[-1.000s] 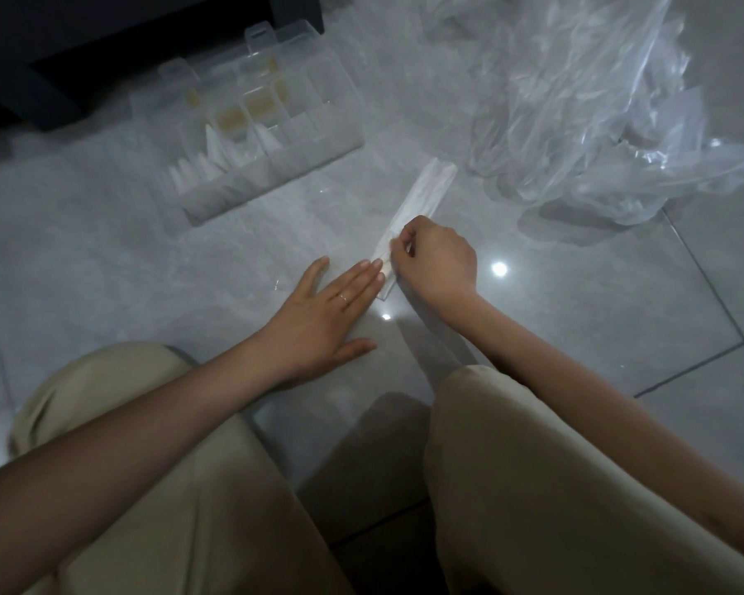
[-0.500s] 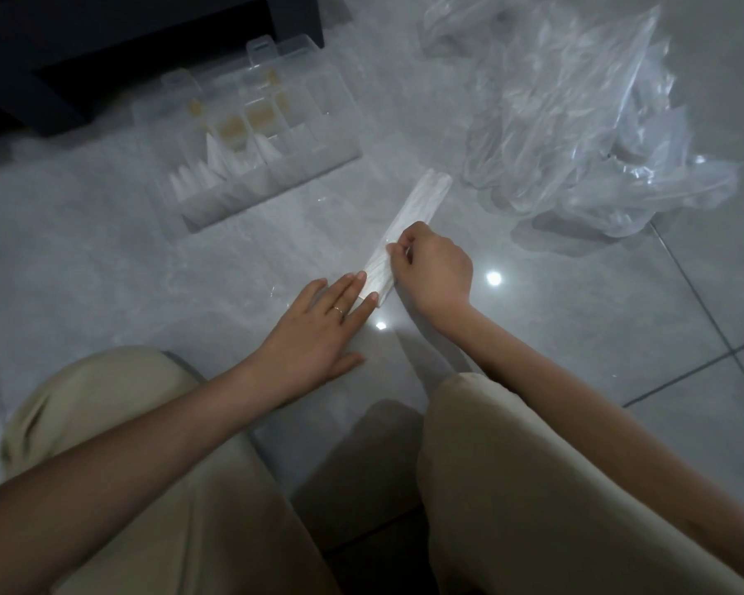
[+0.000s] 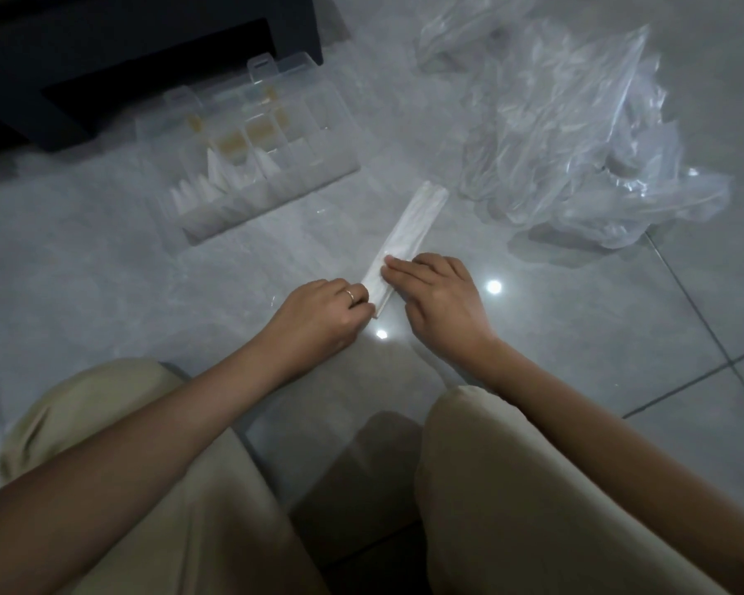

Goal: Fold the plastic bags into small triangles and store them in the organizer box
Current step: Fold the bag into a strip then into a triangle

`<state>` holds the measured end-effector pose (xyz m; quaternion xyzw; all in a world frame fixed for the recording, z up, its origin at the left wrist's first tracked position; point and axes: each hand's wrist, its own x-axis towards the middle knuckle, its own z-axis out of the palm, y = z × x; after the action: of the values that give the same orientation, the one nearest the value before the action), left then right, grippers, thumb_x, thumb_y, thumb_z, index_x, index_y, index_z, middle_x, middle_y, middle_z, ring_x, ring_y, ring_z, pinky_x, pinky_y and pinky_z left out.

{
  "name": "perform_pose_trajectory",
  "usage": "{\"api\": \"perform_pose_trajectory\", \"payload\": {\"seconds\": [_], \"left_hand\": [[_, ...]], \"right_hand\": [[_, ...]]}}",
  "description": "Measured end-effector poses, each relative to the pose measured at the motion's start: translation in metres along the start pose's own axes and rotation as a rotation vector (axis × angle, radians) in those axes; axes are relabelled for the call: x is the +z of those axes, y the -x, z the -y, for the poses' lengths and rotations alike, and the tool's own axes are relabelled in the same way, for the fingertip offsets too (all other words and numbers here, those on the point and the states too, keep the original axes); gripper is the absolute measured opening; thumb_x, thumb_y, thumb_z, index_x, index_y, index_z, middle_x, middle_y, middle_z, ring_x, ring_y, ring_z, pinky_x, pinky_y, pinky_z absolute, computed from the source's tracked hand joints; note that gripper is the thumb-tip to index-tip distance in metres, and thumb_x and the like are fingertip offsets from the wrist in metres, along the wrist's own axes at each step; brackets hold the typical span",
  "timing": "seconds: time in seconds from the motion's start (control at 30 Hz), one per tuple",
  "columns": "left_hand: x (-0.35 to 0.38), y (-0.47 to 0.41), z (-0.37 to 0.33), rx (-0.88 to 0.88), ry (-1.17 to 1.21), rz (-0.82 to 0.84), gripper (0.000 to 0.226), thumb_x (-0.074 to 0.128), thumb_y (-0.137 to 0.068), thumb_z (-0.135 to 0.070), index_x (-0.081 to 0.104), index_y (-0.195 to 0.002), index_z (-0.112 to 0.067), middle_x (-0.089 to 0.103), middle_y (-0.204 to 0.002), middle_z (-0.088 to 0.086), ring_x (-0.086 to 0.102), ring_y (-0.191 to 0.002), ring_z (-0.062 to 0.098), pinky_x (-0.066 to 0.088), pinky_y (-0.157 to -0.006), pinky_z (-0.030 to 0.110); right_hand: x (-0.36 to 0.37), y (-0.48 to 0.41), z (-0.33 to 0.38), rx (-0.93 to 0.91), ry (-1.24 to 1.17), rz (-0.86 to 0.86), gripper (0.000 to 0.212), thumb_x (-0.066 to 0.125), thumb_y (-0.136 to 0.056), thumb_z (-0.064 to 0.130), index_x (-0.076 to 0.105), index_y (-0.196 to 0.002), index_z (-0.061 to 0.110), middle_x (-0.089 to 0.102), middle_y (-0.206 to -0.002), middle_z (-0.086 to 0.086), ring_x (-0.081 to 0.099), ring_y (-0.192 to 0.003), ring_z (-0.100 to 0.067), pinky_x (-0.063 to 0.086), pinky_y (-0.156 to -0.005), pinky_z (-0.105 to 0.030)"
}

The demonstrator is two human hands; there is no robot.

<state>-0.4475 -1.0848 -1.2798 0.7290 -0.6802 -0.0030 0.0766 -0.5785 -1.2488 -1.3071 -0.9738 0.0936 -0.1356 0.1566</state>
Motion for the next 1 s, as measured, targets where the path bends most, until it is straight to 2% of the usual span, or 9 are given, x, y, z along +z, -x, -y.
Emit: {"api": "perform_pose_trajectory", "payload": {"seconds": [0.17,0.27,0.37,0.53,0.67,0.77,0.87,0.97,1.0], "left_hand": [[0.000,-0.007,0.008,0.089,-0.035,-0.032,0.018,0.052,-0.087,-0.007,0.067,-0.078,-0.008,0.063,-0.077,0.007,0.057,-0.062,0.028,0.040,-0.048,0.033],[-0.002,-0.012,0.011,0.150,-0.063,-0.078,0.013,0.059,-0.084,-0.002,0.064,-0.074,-0.009,0.060,-0.072,0.007,0.056,-0.061,0.026,0.040,-0.051,0.034],[-0.002,-0.017,0.009,0.129,-0.041,-0.101,0.016,0.058,-0.086,-0.006,0.063,-0.071,-0.009,0.060,-0.069,0.007,0.056,-0.060,0.026,0.042,-0.053,0.034],[-0.011,-0.022,-0.002,-0.159,0.218,-0.091,0.013,0.051,-0.077,-0.014,0.064,-0.073,-0.013,0.060,-0.071,0.000,0.053,-0.063,0.020,0.032,-0.057,0.026],[-0.019,-0.029,-0.014,-0.392,0.426,-0.084,0.009,0.056,-0.072,-0.017,0.064,-0.075,-0.018,0.062,-0.075,-0.007,0.054,-0.067,0.014,0.030,-0.057,0.022],[-0.023,-0.032,-0.025,-0.501,0.508,-0.089,0.008,0.055,-0.072,-0.022,0.062,-0.076,-0.019,0.060,-0.075,-0.010,0.048,-0.064,0.008,0.029,-0.054,0.013],[-0.025,-0.030,-0.036,-0.589,0.572,-0.106,0.004,0.063,-0.077,-0.019,0.059,-0.076,-0.020,0.056,-0.069,-0.012,0.050,-0.067,0.007,0.029,-0.054,0.015],[-0.029,-0.026,-0.041,-0.676,0.720,-0.101,0.015,0.070,-0.080,-0.018,0.056,-0.075,-0.023,0.055,-0.064,-0.016,0.052,-0.065,-0.002,0.035,-0.056,0.011],[-0.030,-0.026,-0.041,-0.697,0.783,-0.079,0.015,0.071,-0.079,-0.017,0.058,-0.075,-0.021,0.056,-0.064,-0.015,0.053,-0.063,-0.001,0.039,-0.058,0.014]], "right_hand": [[-0.002,-0.002,0.008,0.155,-0.126,-0.024,0.045,0.050,-0.075,0.006,0.071,-0.113,0.018,0.066,-0.123,0.007,0.056,-0.101,-0.018,0.032,-0.095,-0.026],[-0.003,-0.003,0.009,0.195,-0.184,-0.030,0.045,0.050,-0.075,0.006,0.073,-0.111,0.019,0.068,-0.121,0.008,0.057,-0.101,-0.018,0.031,-0.096,-0.026],[-0.004,-0.004,0.008,0.209,-0.224,-0.030,0.045,0.046,-0.075,0.010,0.073,-0.110,0.020,0.068,-0.120,0.009,0.056,-0.101,-0.017,0.029,-0.095,-0.024],[-0.005,-0.003,0.004,0.192,-0.246,-0.020,0.042,0.054,-0.074,0.010,0.073,-0.110,0.022,0.067,-0.120,0.012,0.055,-0.100,-0.013,0.030,-0.097,-0.025],[-0.006,-0.001,-0.004,0.164,-0.254,-0.020,0.026,0.057,-0.085,0.028,0.075,-0.104,0.025,0.070,-0.113,0.014,0.053,-0.100,-0.010,0.028,-0.094,-0.024],[-0.010,-0.001,-0.002,0.209,-0.348,-0.014,0.025,0.055,-0.088,0.031,0.077,-0.097,0.025,0.072,-0.104,0.015,0.054,-0.094,-0.009,0.038,-0.085,-0.024],[-0.024,-0.001,0.000,0.240,-0.458,0.111,0.019,0.058,-0.091,0.025,0.076,-0.098,0.028,0.073,-0.098,0.016,0.063,-0.089,-0.003,0.049,-0.075,-0.022],[-0.035,0.006,0.003,0.303,-0.552,0.261,0.015,0.062,-0.093,0.018,0.075,-0.094,0.025,0.071,-0.080,0.013,0.065,-0.076,-0.003,0.049,-0.069,-0.018],[-0.038,0.009,0.005,0.358,-0.622,0.297,0.014,0.062,-0.093,0.016,0.074,-0.093,0.023,0.071,-0.075,0.011,0.065,-0.071,-0.004,0.050,-0.068,-0.019]]}}
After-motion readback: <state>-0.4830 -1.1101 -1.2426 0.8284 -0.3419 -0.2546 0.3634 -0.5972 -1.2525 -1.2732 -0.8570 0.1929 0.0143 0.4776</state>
